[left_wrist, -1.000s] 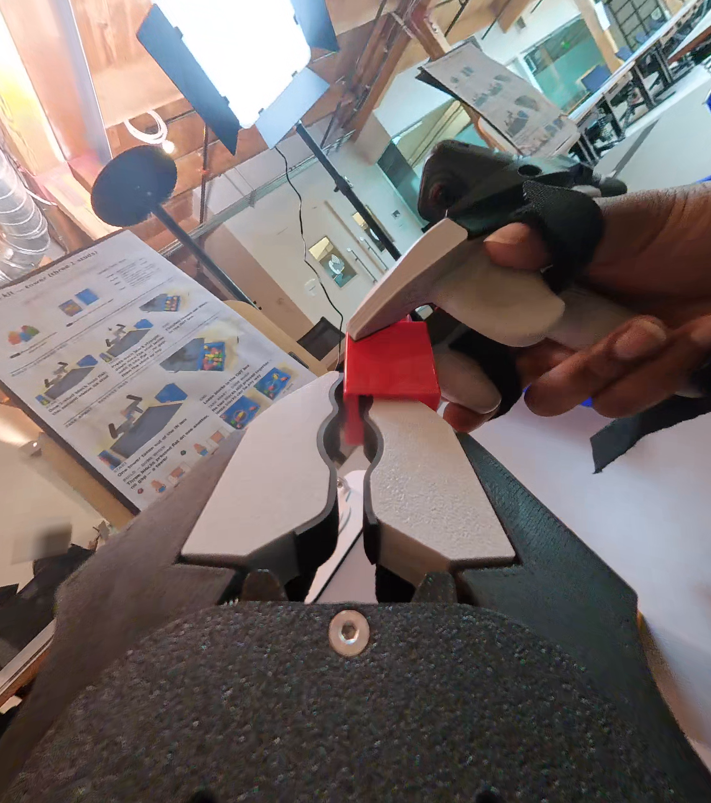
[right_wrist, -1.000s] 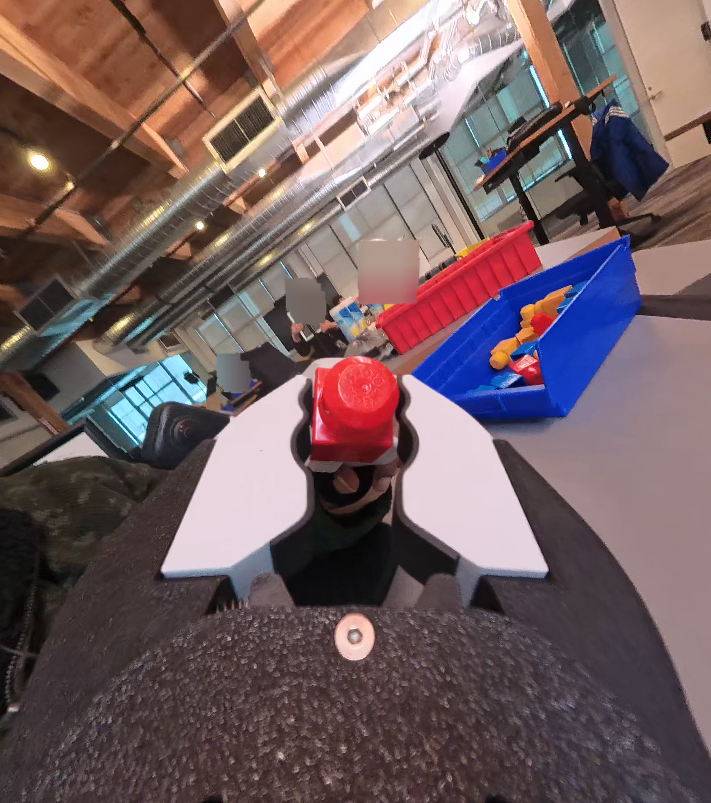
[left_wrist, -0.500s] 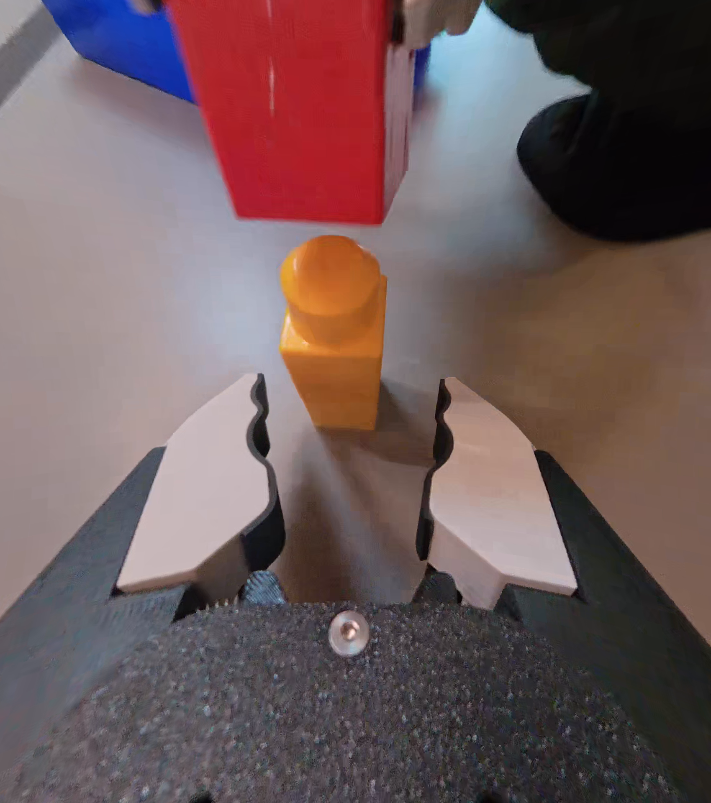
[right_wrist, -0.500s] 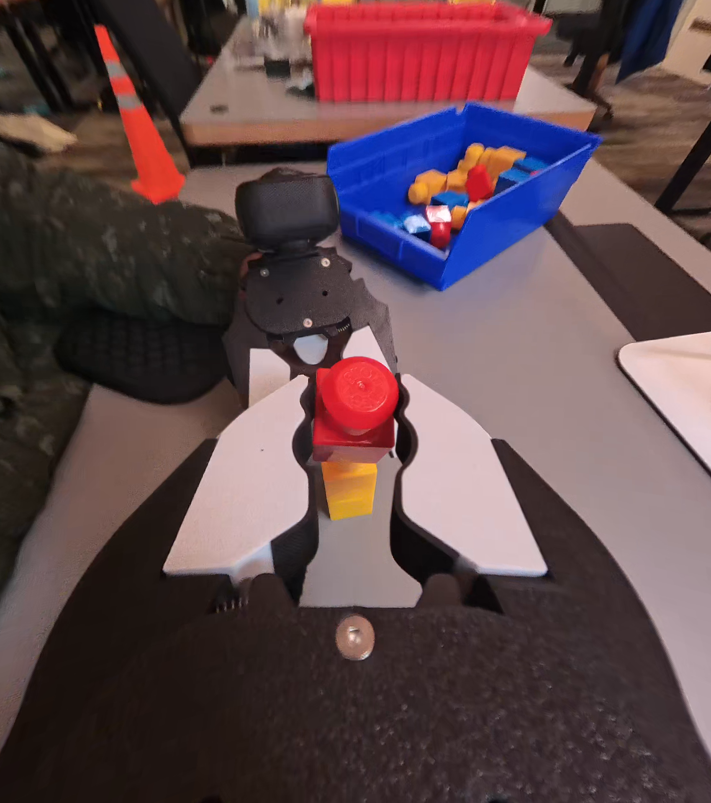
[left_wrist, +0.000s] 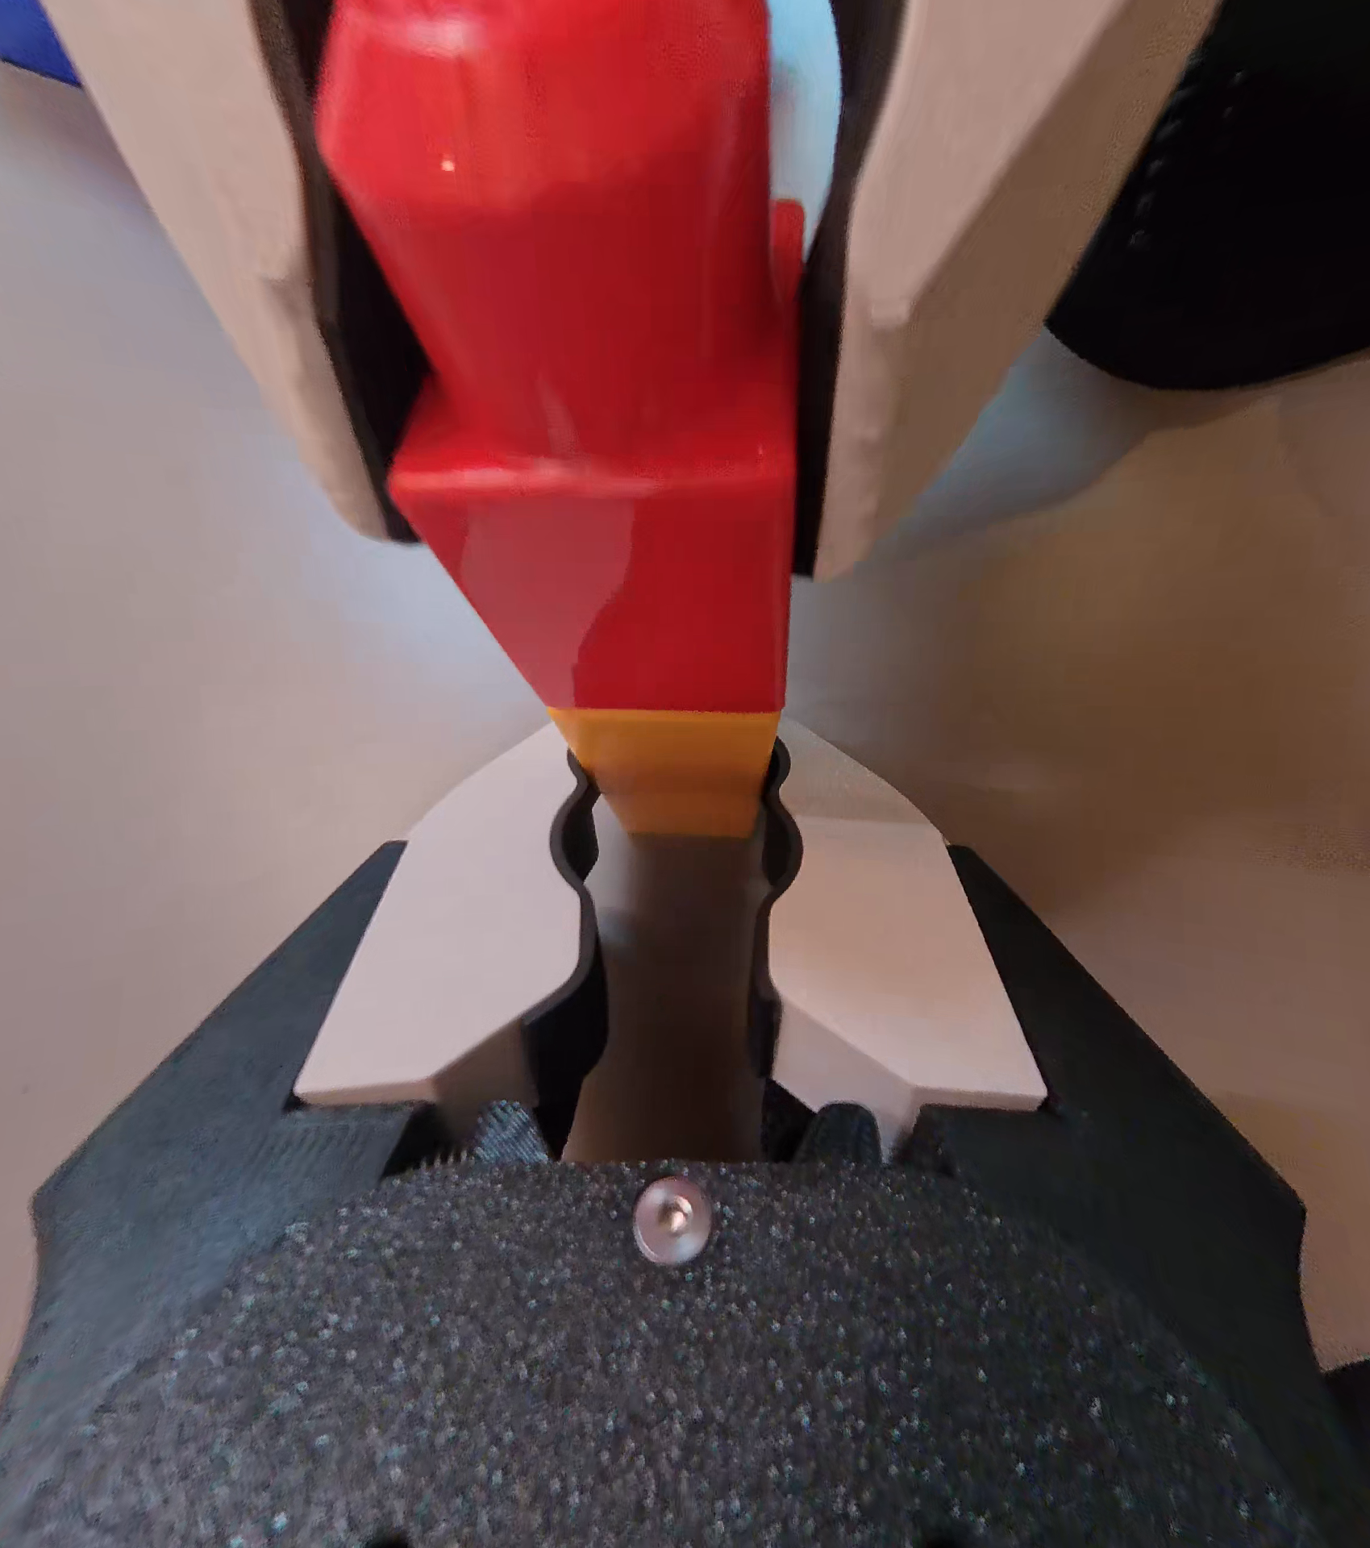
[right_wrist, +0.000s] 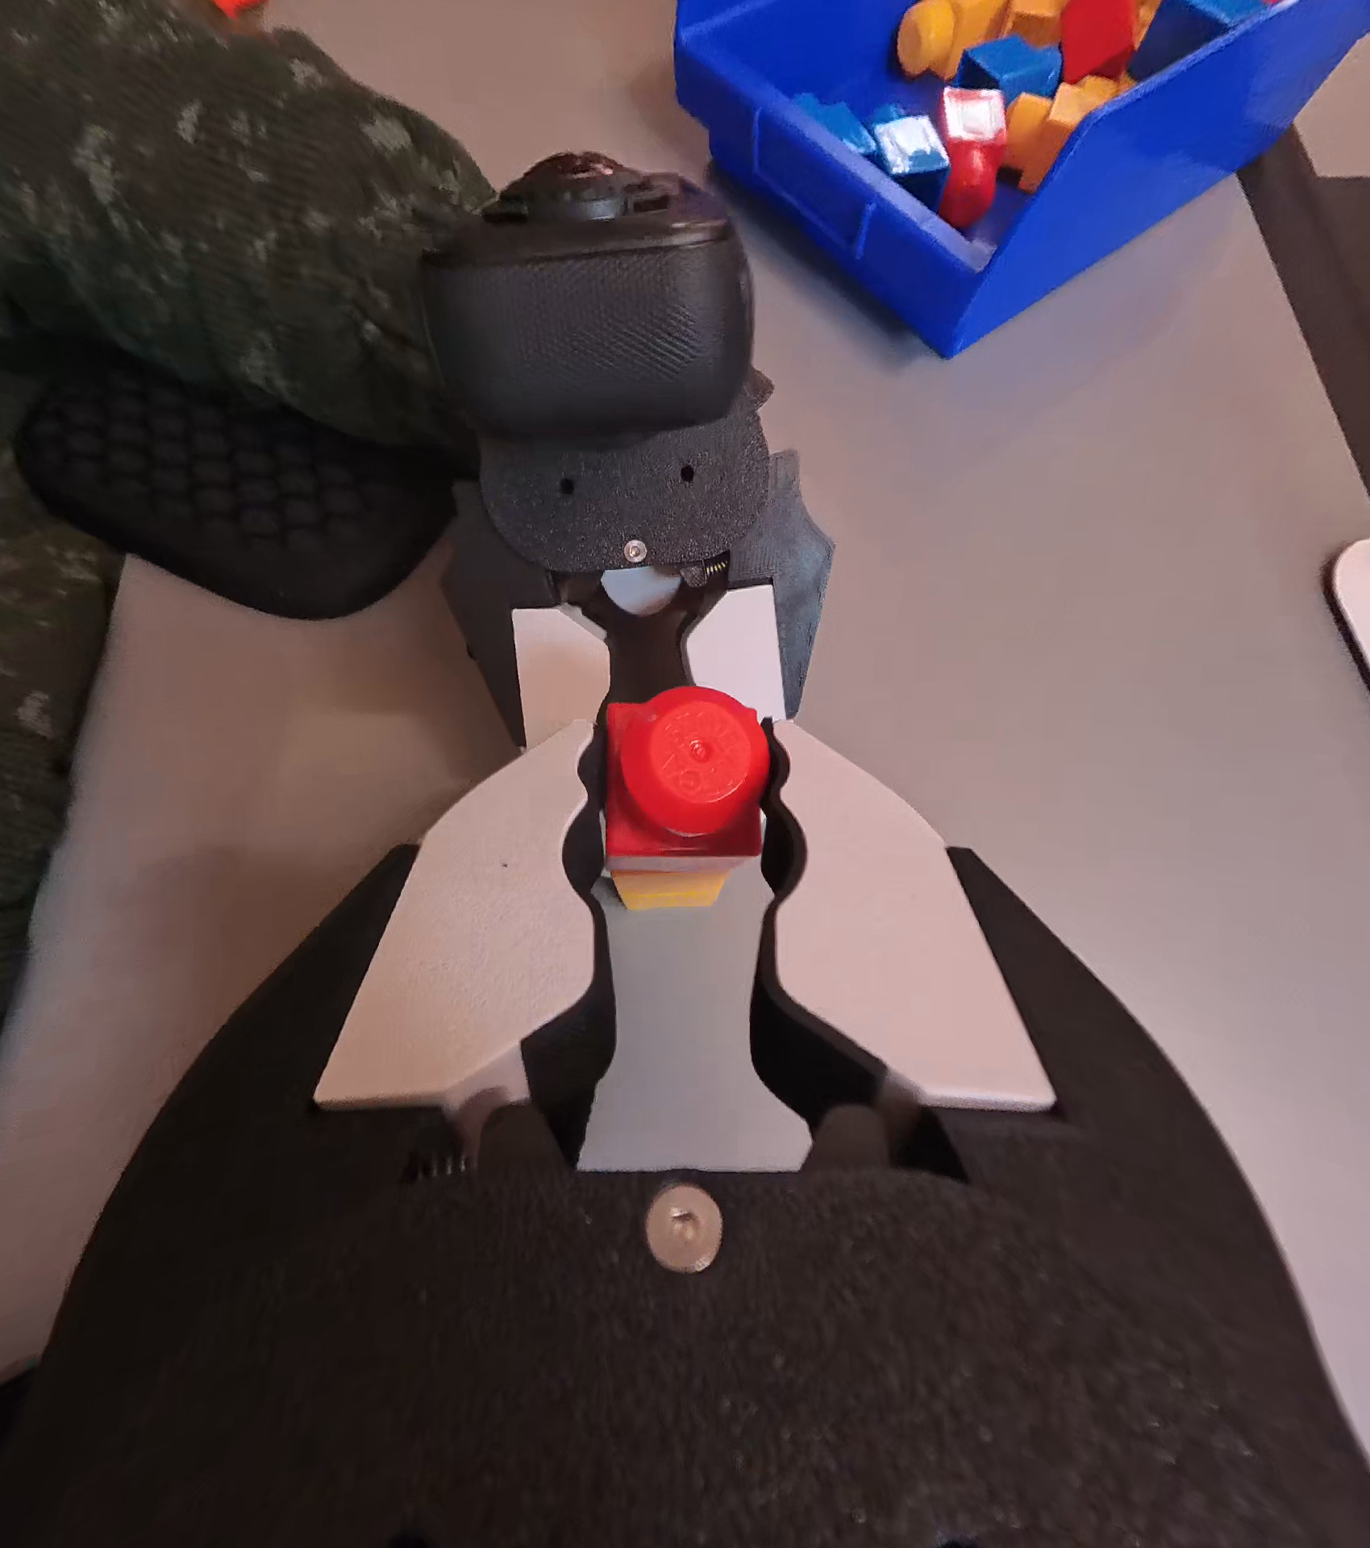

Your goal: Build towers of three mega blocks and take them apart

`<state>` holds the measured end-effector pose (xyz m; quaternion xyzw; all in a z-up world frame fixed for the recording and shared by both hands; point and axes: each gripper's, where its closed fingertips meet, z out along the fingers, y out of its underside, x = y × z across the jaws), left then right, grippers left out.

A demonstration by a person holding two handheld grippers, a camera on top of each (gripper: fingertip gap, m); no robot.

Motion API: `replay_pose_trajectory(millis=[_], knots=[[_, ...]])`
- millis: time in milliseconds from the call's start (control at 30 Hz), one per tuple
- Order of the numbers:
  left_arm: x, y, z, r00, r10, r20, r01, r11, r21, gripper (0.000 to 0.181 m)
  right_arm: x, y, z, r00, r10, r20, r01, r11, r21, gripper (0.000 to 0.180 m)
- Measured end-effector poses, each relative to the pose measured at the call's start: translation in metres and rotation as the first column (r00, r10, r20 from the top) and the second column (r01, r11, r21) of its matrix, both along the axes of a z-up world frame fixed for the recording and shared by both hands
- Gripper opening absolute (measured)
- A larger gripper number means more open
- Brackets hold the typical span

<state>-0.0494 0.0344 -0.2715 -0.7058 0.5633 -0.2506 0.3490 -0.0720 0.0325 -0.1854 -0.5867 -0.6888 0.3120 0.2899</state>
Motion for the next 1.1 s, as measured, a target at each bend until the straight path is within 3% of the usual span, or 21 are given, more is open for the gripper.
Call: replay_pose_trajectory(millis=[133,567,733,800,833,1000,1067,1100], knots=[[0.001,-0.001,0.0,1.0,-0.011,-0.012,0.011,1.0,-0.002,0.037,0.001,-0.002,-0.004,0.994,0.0,0.113,-0.009,0.997,0.08,0.035],[0.002,-0.002,0.0,0.999,-0.029,0.016,0.029,0.999,-0.019,0.036,0.0,-0.003,-0.004,0.998,0.008,0.066,-0.012,0.998,0.062,0.035],[0.002,-0.004,0.0,0.999,-0.023,0.029,0.023,1.0,-0.009,0.037,-0.001,-0.004,-0.001,1.0,0.001,-0.026,0.0,1.0,0.025,0.036],[0.001,-0.005,0.0,1.0,-0.026,0.016,0.026,1.0,-0.004,0.037,0.001,-0.003,0.001,0.999,-0.018,-0.031,0.018,1.0,-0.006,0.052],[0.001,-0.005,0.0,1.0,-0.027,0.014,0.027,1.0,-0.004,0.037,0.001,-0.002,0.005,0.998,-0.022,-0.051,0.021,1.0,-0.012,0.052],[-0.001,-0.006,0.0,1.0,-0.029,0.0,0.029,1.0,-0.005,0.036,0.003,-0.003,0.015,0.997,-0.021,-0.081,0.019,1.0,-0.025,0.046],[-0.002,-0.007,0.0,1.0,-0.029,-0.004,0.029,1.0,-0.002,0.036,0.003,-0.008,0.012,0.998,-0.002,-0.065,0.0,0.999,-0.041,0.029],[-0.002,-0.008,0.0,1.0,-0.03,-0.003,0.03,1.0,-0.002,0.036,0.002,-0.008,0.012,0.998,-0.004,-0.058,0.001,0.999,-0.042,0.029]])
